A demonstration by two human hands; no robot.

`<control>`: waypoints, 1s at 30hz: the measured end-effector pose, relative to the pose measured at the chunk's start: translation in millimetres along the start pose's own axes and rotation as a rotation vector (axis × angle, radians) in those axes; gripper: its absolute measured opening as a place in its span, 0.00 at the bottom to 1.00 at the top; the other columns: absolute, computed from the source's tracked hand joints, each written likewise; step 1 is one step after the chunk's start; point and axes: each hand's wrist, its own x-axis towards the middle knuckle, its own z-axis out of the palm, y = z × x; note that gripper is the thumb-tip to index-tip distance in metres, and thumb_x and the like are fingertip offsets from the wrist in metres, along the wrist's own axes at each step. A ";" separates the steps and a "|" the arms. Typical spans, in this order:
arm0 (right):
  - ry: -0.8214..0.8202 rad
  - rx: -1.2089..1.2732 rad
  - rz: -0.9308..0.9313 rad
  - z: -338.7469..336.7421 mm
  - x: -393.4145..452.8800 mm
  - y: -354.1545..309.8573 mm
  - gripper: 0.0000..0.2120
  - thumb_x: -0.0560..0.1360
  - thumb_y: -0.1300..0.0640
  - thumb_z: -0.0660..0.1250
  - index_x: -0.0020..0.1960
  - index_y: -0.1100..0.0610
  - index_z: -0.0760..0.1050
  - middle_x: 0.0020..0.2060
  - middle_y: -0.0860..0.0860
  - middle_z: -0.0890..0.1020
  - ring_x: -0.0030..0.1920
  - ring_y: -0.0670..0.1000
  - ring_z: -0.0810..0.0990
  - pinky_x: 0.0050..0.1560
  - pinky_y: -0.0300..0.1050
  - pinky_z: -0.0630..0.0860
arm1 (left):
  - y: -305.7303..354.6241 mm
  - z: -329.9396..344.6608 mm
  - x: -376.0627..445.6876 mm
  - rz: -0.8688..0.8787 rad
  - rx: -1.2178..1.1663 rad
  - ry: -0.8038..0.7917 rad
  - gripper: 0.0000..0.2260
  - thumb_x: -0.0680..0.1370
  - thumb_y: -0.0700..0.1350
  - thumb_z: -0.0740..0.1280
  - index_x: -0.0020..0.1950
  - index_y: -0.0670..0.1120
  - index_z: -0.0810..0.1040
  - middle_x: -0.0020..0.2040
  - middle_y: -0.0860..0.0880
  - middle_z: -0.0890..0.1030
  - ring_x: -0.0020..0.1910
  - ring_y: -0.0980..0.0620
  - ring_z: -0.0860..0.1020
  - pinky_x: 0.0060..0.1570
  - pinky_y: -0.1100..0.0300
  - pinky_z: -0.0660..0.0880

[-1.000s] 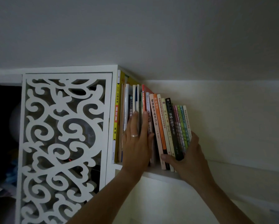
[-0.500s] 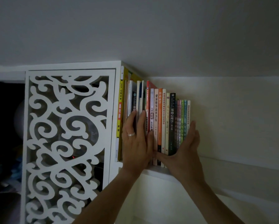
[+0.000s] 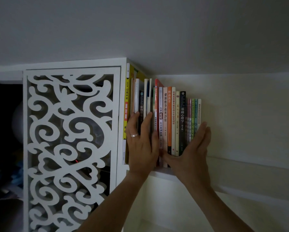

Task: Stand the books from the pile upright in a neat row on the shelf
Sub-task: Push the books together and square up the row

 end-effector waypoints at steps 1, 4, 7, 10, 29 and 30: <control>0.007 -0.005 -0.014 -0.9 -1.0 -1.0 0.71 0.60 0.31 0.79 0.82 0.49 0.31 0.82 0.54 0.41 0.80 0.65 0.54 0.63 0.71 0.75 | 0.3 -0.2 0.3 0.005 -0.010 0.003 0.22 0.83 0.46 0.64 0.77 0.48 0.68 0.78 0.42 0.62 0.79 0.43 0.61 0.77 0.43 0.64; 0.033 -0.083 -0.051 -3.3 -3.4 -4.2 0.68 0.59 0.29 0.75 0.82 0.48 0.34 0.82 0.57 0.41 0.80 0.67 0.53 0.62 0.72 0.75 | 1.3 0.4 0.5 0.028 -0.028 0.026 0.20 0.80 0.43 0.67 0.72 0.47 0.70 0.76 0.40 0.63 0.78 0.45 0.62 0.77 0.46 0.65; 0.045 -0.171 -0.040 -3.3 -3.3 -5.0 0.66 0.60 0.26 0.71 0.83 0.50 0.38 0.81 0.60 0.44 0.78 0.68 0.54 0.61 0.73 0.76 | 2.0 0.5 -1.2 0.019 0.013 -0.002 0.10 0.79 0.45 0.69 0.59 0.46 0.75 0.75 0.40 0.64 0.78 0.45 0.62 0.74 0.44 0.67; 0.057 -0.211 -0.046 -2.6 -3.1 -3.8 0.61 0.65 0.25 0.69 0.83 0.50 0.40 0.81 0.61 0.48 0.77 0.68 0.57 0.60 0.72 0.77 | 0.9 0.5 -0.9 0.042 0.101 -0.027 0.11 0.78 0.52 0.71 0.53 0.46 0.79 0.76 0.40 0.67 0.80 0.42 0.60 0.78 0.45 0.61; 0.012 -0.251 -0.086 -3.2 -1.0 3.9 0.61 0.67 0.26 0.69 0.83 0.49 0.37 0.80 0.62 0.51 0.76 0.66 0.62 0.60 0.65 0.79 | 49.7 -20.1 3.1 -0.258 0.110 -0.209 0.17 0.84 0.54 0.64 0.68 0.47 0.70 0.61 0.49 0.80 0.52 0.54 0.81 0.48 0.64 0.78; 0.011 -0.250 -0.084 -3.4 -1.0 3.8 0.61 0.67 0.26 0.69 0.83 0.49 0.36 0.80 0.62 0.51 0.76 0.66 0.62 0.60 0.65 0.79 | 52.6 -21.0 5.9 -0.262 0.142 -0.228 0.16 0.85 0.51 0.63 0.70 0.47 0.69 0.62 0.48 0.80 0.54 0.52 0.82 0.50 0.61 0.79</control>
